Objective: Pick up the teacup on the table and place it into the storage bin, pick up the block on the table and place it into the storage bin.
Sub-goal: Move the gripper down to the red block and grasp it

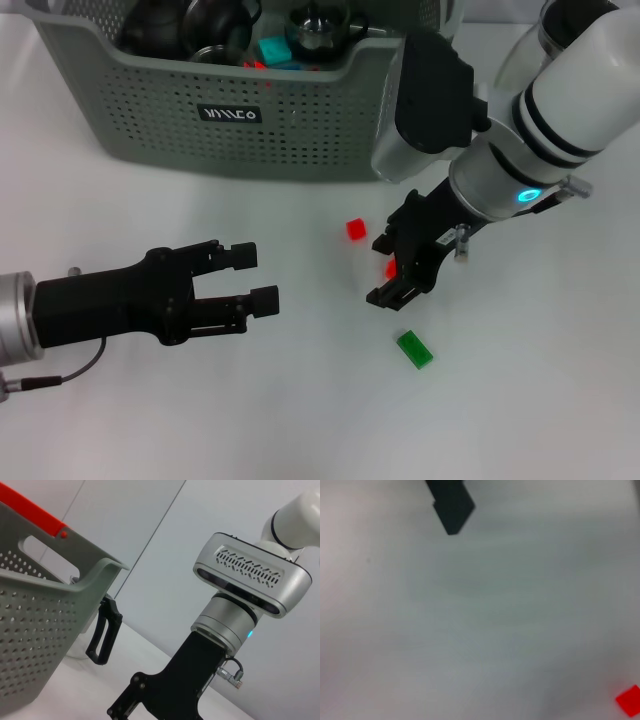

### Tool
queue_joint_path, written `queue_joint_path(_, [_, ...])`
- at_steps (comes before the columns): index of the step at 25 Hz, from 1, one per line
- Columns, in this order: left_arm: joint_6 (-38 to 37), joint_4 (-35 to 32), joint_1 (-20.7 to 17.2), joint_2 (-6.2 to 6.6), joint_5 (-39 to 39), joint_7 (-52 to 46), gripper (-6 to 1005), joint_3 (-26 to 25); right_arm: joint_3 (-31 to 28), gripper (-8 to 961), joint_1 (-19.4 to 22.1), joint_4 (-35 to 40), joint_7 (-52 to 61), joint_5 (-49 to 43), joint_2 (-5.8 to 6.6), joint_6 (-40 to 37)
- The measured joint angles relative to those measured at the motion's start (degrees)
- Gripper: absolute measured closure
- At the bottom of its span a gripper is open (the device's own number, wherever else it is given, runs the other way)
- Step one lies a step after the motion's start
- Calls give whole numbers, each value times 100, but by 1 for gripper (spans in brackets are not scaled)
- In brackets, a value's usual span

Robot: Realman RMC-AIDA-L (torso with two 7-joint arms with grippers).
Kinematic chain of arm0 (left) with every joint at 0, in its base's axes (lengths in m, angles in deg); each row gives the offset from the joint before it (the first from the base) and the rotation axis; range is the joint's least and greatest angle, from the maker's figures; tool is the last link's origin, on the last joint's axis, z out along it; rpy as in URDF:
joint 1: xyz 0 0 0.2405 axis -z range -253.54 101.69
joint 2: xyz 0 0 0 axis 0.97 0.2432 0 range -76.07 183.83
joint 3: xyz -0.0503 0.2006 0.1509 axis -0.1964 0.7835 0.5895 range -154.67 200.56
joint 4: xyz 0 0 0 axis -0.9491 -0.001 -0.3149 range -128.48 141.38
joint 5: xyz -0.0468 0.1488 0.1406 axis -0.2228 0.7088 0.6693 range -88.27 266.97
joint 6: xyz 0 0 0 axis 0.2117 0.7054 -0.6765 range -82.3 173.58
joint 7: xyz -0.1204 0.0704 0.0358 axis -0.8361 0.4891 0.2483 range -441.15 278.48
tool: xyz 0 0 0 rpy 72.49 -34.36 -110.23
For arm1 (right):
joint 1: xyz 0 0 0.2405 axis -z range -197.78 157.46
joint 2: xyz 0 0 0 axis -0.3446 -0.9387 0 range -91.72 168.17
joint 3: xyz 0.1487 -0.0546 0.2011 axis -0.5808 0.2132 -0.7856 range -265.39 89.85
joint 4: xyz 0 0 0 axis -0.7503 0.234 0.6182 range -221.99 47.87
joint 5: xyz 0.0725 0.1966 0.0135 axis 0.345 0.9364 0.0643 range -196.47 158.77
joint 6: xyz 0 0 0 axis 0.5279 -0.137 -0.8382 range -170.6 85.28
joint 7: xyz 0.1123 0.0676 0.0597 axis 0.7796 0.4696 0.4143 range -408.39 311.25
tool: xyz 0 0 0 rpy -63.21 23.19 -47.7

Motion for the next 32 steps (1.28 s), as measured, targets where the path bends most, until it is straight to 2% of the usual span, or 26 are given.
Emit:
queue_joint_path(10, [-1, 23, -4, 0, 6, 0, 162, 0, 70, 242, -71, -373, -118, 71, 2, 262])
queue_joint_path(25, [-1, 24, -3, 0, 12, 0, 162, 0, 49, 239, -38, -373, -51, 16, 44, -47])
queue_joint_path(32, [-1, 23, 26, 0, 12, 0, 163, 0, -25, 240, -41, -319, -103, 49, 27, 134])
